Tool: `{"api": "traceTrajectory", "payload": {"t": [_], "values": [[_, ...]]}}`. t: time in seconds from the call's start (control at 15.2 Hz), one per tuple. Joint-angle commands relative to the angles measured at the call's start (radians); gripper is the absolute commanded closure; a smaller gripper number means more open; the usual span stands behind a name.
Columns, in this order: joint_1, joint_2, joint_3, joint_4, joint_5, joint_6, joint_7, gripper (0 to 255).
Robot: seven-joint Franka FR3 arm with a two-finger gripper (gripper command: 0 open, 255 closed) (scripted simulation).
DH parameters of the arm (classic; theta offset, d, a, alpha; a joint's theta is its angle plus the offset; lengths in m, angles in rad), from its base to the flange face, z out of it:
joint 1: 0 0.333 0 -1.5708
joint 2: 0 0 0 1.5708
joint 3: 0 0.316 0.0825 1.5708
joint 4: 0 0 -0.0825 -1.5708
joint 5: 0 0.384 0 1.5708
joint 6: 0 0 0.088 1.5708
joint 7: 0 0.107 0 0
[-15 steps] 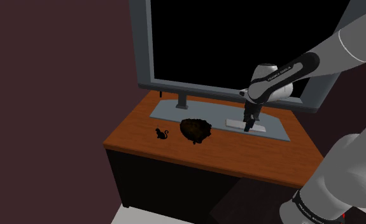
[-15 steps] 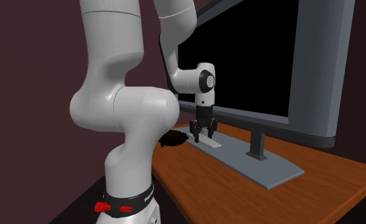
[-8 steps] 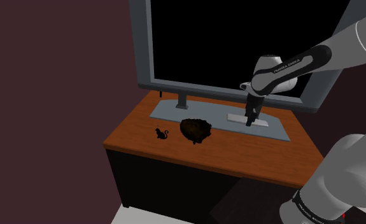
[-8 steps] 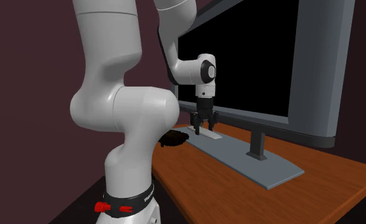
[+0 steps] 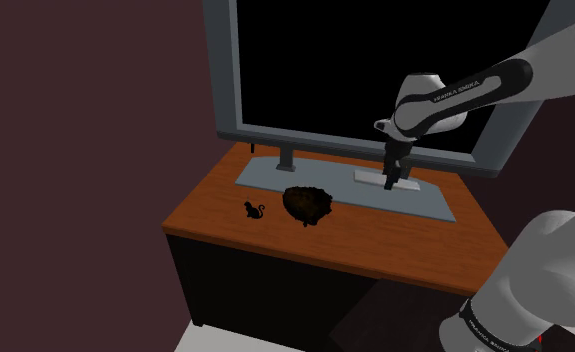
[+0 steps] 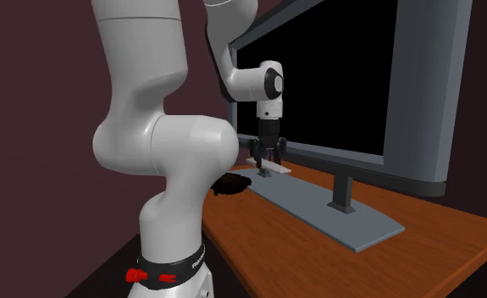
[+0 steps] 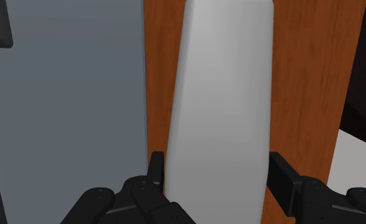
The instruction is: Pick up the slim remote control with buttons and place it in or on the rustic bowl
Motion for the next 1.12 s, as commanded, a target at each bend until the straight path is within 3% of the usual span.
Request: {"api": "traceTrajectory", "payload": {"t": [0.0, 0.53, 1.06], "values": [[0.025, 0.026, 0.024, 0.02, 0.021, 0.003, 0.033, 255], [0.131, 0.183, 0.123, 0.17, 0.112, 0.0, 0.168, 255], [0.21, 0.37, 0.201, 0.391, 0.175, -0.038, 0.285, 255]]}}
